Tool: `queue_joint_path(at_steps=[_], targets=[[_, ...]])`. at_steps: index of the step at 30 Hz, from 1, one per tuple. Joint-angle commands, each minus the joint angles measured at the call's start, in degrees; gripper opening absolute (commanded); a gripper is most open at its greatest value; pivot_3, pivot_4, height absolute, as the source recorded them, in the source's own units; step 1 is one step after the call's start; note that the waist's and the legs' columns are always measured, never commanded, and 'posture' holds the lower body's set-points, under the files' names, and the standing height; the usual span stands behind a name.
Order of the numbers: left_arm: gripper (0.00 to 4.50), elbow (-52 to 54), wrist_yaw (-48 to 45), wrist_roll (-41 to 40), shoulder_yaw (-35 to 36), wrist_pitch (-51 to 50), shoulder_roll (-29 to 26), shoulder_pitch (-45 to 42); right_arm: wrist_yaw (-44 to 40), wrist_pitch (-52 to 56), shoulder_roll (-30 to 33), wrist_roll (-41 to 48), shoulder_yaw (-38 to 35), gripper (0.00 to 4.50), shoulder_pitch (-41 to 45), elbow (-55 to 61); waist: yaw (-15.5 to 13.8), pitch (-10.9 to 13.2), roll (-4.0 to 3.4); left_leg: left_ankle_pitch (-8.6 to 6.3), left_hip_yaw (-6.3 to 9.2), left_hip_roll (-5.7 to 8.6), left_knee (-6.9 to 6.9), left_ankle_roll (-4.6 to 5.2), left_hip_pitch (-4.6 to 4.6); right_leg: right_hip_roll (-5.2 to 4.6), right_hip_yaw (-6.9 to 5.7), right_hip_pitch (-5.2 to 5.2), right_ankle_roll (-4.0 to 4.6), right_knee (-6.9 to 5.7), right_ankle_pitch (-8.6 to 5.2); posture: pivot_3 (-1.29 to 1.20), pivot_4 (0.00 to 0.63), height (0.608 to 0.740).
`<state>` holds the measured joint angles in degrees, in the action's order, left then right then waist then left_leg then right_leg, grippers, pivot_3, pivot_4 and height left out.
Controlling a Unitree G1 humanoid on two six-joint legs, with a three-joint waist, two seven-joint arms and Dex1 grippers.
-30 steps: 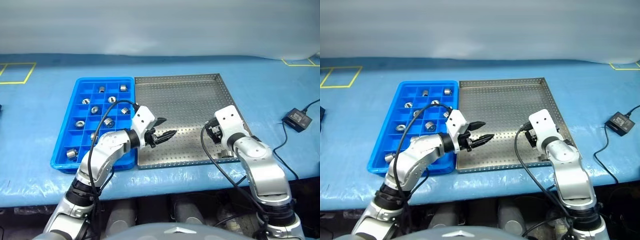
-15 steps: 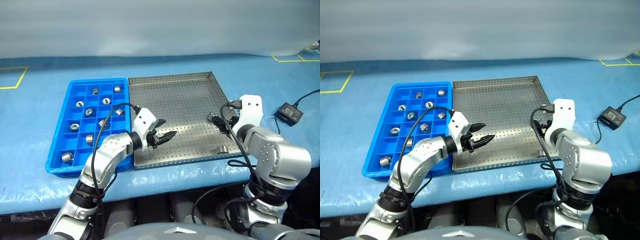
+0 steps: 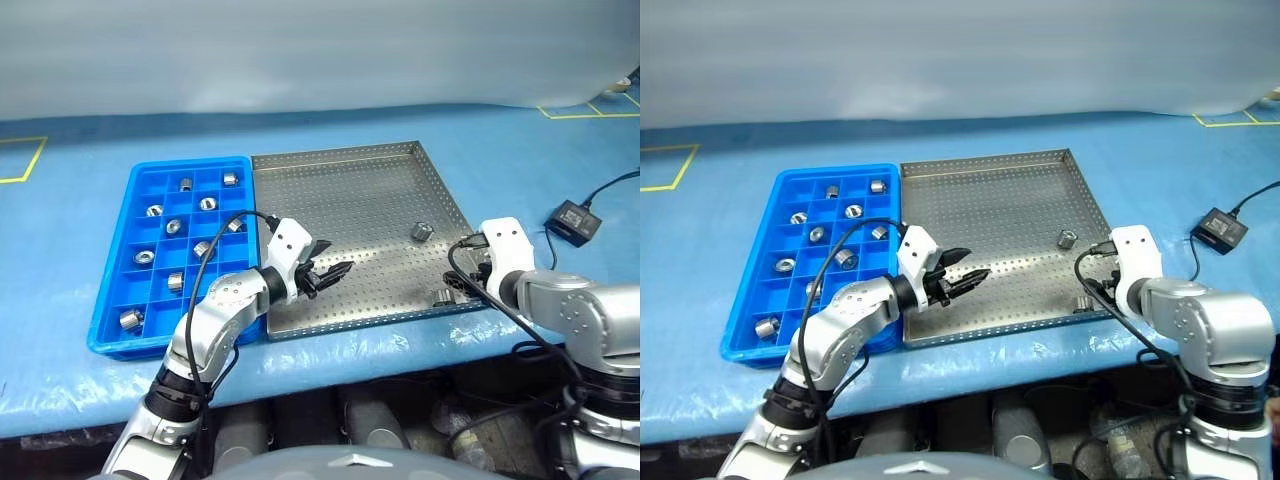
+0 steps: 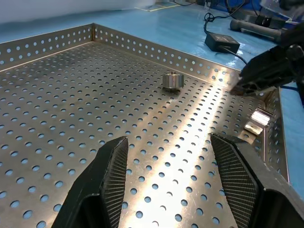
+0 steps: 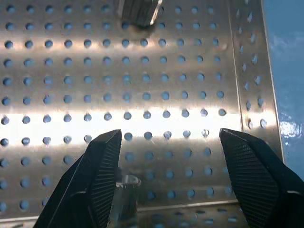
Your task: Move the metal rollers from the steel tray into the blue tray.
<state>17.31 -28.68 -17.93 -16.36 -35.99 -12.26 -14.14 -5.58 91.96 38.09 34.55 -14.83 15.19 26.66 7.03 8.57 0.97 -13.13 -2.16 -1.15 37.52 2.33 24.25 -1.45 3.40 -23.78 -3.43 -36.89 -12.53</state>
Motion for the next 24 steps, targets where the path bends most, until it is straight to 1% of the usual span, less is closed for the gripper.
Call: queue_joint_path(at_steps=[1, 3, 6, 9, 11, 13, 17, 19, 24], targets=[[3.0, -0.68, 0.08, 0.28, -1.11, 1.34, 1.53, -0.03, 8.43, 0.54, 6.06, 17.4, -0.11, 3.47, 1.18, -2.57, 0.59, 0.02, 0.03, -0.01, -0.07, 0.0, 0.03, 0.03, -0.02, 0.01, 0.09, 0.01, 0.01, 0.0, -0.01, -0.23, 0.15, 0.74], [3.0, -1.0, 0.0, 0.27, -1.42, 1.56, 2.12, 0.38, 14.34, 0.54, 8.79, 26.61, 1.12, 3.47, 2.68, -5.91, 1.18, 0.03, 0.05, -0.03, -0.15, -0.02, 0.12, 0.07, -0.04, 0.05, 0.19, 0.04, 0.01, 0.02, -0.01, -0.23, 0.15, 0.74], [3.0, -1.13, 0.16, 0.67, -2.21, 1.69, 2.45, 1.09, 22.85, 0.54, 10.63, 37.76, 3.43, 3.47, 5.46, -11.1, 1.89, 0.05, 0.08, -0.01, -0.35, -0.03, 0.18, 0.18, -0.09, 0.05, 0.4, 0.05, -0.16, 0.02, -0.02, -0.21, 0.15, 0.74], [3.0, -0.58, 0.54, 0.82, -2.42, 1.37, 2.43, 1.85, 30.85, 0.54, 11.59, 47.49, 5.33, 3.47, 8.01, -15.26, 2.1, 0.05, 0.09, -0.02, -0.44, -0.02, 0.21, 0.25, -0.14, 0.04, 0.51, 0.09, -0.26, 0.02, -0.03, -0.19, 0.15, 0.74], [3.0, -0.1, 0.78, 0.87, -2.33, 1.14, 2.32, 2.44, 35.28, 0.54, 12.16, 52.45, 6.2, 3.47, 9.45, -17.26, 2.02, 0.05, 0.09, -0.02, -0.47, -0.03, 0.21, 0.27, -0.14, 0.04, 0.54, 0.08, -0.36, 0.03, -0.06, -0.19, 0.15, 0.74], [3.0, 0.25, 0.96, 0.92, -2.16, 1.03, 2.14, 2.99, 40.37, -2.07, 14.32, 59.55, 8.75, 3.47, 9.93, -18.59, 1.94, 0.05, 0.09, -0.04, -0.49, -0.02, 0.2, 0.3, -0.11, 0.03, 0.57, 0.06, -0.39, 0.04, -0.06, -0.18, 0.15, 0.74], [3.0, 0.4, 1.42, 1.12, -1.92, 0.9, 2.12, 3.37, 50.27, -12.11, 20.2, 75.0, 17.38, 3.47, 9.51, -18.66, 1.42, 0.05, 0.09, -0.1, -0.5, 0.0, 0.19, 0.4, -0.02, 0.0, 0.57, 0.01, -0.39, 0.11, -0.06, -0.17, 0.15, 0.74], [3.0, 0.35, 1.51, 1.21, -1.84, 0.9, 2.14, 3.33, 52.27, -15.49, 21.26, 78.05, 20.47, 3.47, 9.59, -17.89, 1.35, 0.05, 0.09, -0.12, -0.51, 0.0, 0.21, 0.44, 0.04, 0.0, 0.58, -0.01, -0.44, 0.15, -0.07, -0.17, 0.15, 0.74], [3.0, 0.15, 1.51, 1.44, -1.8, 0.98, 2.19, 3.17, 53.46, -20.01, 20.67, 78.45, 24.59, 3.47, 9.67, -17.6, 0.78, 0.05, 0.09, -0.14, -0.52, 0.0, 0.34, 0.48, 0.12, -0.01, 0.6, -0.03, -0.6, 0.17, 0.02, -0.16, 0.15, 0.74]])
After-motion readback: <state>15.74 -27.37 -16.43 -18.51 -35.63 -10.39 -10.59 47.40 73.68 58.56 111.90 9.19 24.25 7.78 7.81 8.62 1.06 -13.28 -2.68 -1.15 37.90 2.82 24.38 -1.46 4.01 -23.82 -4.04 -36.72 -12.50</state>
